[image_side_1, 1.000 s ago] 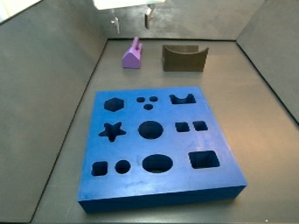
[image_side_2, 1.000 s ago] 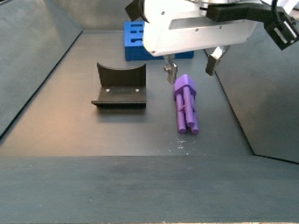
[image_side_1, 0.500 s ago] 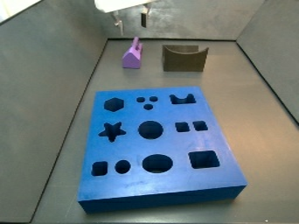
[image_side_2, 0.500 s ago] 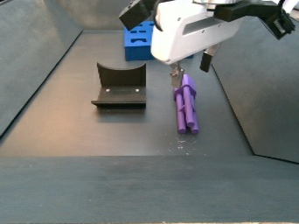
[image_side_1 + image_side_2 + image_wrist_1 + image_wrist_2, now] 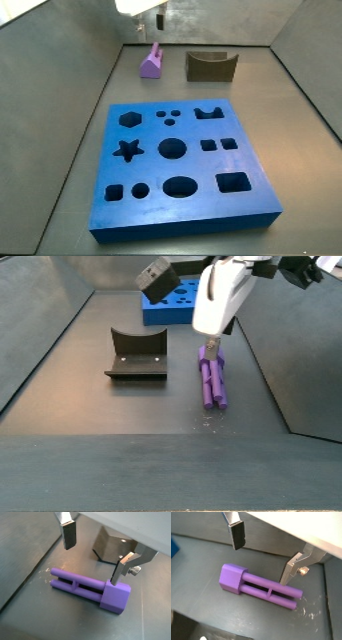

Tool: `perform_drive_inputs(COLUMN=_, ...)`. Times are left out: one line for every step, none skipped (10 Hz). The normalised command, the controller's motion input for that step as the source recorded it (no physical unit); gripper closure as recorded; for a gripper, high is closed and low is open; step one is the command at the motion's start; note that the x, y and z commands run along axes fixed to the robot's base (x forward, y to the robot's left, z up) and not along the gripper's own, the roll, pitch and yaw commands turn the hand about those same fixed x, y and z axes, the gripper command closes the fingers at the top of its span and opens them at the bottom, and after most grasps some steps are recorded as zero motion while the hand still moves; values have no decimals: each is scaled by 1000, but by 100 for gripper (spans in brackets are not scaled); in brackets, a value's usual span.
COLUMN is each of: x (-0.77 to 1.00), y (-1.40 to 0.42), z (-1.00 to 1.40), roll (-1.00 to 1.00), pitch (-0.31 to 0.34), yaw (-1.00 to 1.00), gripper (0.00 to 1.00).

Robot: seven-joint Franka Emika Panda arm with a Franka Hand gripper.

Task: Pick up the 3 prong object. Move up. Rotate the 3 prong object. Place the 3 prong object on the fixture. Regrasp the 3 prong object. Move to above the board. Insert the 3 prong object.
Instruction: Rotate the 3 prong object.

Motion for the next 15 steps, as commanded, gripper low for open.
perform_drive_inputs(x=29, y=-2, z=-38, roll=0, pitch=0, yaw=1000, gripper=0)
perform_drive_inputs(x=29, y=-2, z=-38, roll=0, pitch=0, yaw=1000, gripper=0)
perform_drive_inputs(x=29, y=-2, z=-38, roll=1, pitch=0, yaw=1000, gripper=0)
perform_drive_inputs(x=29, y=-2, z=-37, roll=1, pitch=0, yaw=1000, gripper=0)
perform_drive_inputs(x=29, y=-2, z=-37, roll=1, pitch=0, yaw=1000, gripper=0)
perform_drive_inputs(x=29, y=-2, z=-37, roll=1, pitch=0, yaw=1000, gripper=0)
perform_drive_inputs(x=29, y=-2, z=-37, roll=1, pitch=0, yaw=1000, gripper=0)
perform_drive_inputs(x=29, y=-2, z=-37, roll=1, pitch=0, yaw=1000, gripper=0)
perform_drive_inputs(x=29, y=-2, z=-37, roll=1, pitch=0, yaw=1000, gripper=0)
perform_drive_inputs(x=29, y=-2, z=-37, roll=1, pitch=0, yaw=1000, gripper=0)
perform_drive_inputs(x=29, y=-2, z=-37, roll=1, pitch=0, yaw=1000, gripper=0)
perform_drive_inputs(x=29, y=-2, z=-36, roll=1, pitch=0, yaw=1000, gripper=0)
perform_drive_inputs(x=29, y=-2, z=-36, roll=1, pitch=0, yaw=1000, gripper=0)
perform_drive_inputs(x=30, y=-2, z=-36, roll=1, pitch=0, yaw=1000, gripper=0)
perform_drive_inputs(x=30, y=-2, z=-36, roll=1, pitch=0, yaw=1000, gripper=0)
